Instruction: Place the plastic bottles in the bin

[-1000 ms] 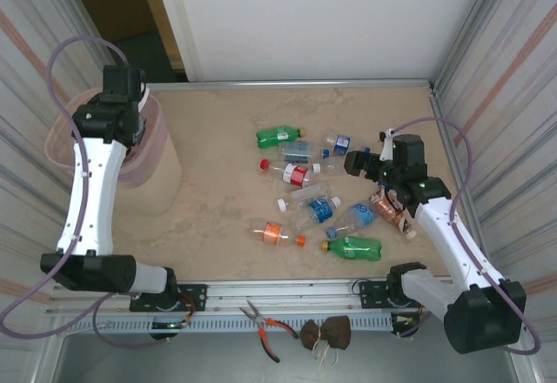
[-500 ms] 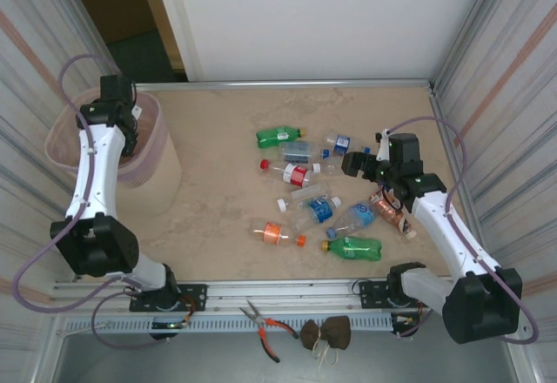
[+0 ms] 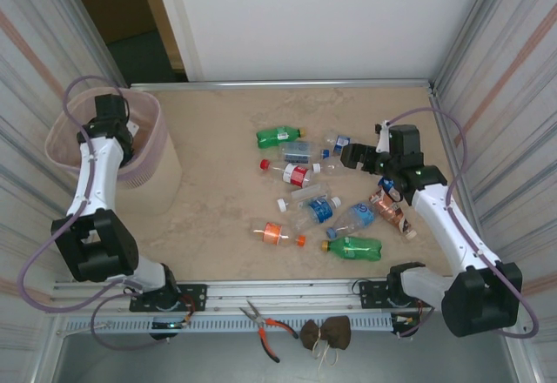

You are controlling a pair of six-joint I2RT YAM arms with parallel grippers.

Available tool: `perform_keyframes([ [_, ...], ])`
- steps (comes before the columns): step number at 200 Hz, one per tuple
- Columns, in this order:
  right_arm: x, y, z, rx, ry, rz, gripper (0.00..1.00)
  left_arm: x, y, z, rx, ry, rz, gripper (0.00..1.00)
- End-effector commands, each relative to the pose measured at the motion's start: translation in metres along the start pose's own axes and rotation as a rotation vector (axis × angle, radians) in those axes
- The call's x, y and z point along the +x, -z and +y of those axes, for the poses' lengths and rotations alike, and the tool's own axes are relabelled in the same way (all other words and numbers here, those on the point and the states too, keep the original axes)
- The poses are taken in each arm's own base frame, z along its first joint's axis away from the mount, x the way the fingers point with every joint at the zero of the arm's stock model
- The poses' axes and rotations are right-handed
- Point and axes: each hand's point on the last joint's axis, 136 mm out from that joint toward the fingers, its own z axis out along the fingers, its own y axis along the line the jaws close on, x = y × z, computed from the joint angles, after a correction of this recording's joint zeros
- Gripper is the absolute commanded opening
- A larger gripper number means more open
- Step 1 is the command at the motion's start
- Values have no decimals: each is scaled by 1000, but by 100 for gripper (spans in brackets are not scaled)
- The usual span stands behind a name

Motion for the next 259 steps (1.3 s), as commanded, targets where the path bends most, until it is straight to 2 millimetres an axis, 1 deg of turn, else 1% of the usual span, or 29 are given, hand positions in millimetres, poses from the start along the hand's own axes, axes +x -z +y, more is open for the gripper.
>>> perform_keyframes([
  [1, -4, 2, 9, -26, 29, 15, 99, -6, -5, 10, -43, 11, -27, 53],
  [28, -3, 1, 10, -26, 31, 18, 99, -10, -15, 4, -36, 5, -47, 55],
  [58, -2, 2, 11, -29, 33, 18, 99, -11, -30, -5, -8, 10, -40, 56],
  [106, -2, 2, 11, -26, 36, 21, 99, -9, -62, -33, 69, 0, 6, 57],
  [119, -2, 2, 11, -25, 36, 20, 99, -10, -66, -36, 78, 2, 10, 59],
  [129, -2, 2, 11, -25, 34, 22, 99, -12, -64, -35, 80, 8, 0, 62],
  [148, -3, 3, 12, -27, 30, 20, 99, -16, -56, -28, 72, 28, -27, 72],
  [156, -3, 4, 14, -29, 34, 17, 99, -19, -52, -25, 70, 38, -43, 75],
  [194, -6, 12, 20, -27, 52, -1, 99, -26, -29, -16, 92, 101, -124, 81],
  [208, -5, 15, 21, -24, 57, -5, 99, -30, -18, -13, 101, 128, -166, 82],
  [233, -3, 18, 23, -25, 61, -12, 99, -36, 10, -7, 134, 198, -267, 82],
  [259, 1, 18, 24, -31, 63, -8, 99, -40, 50, 2, 166, 267, -390, 82],
])
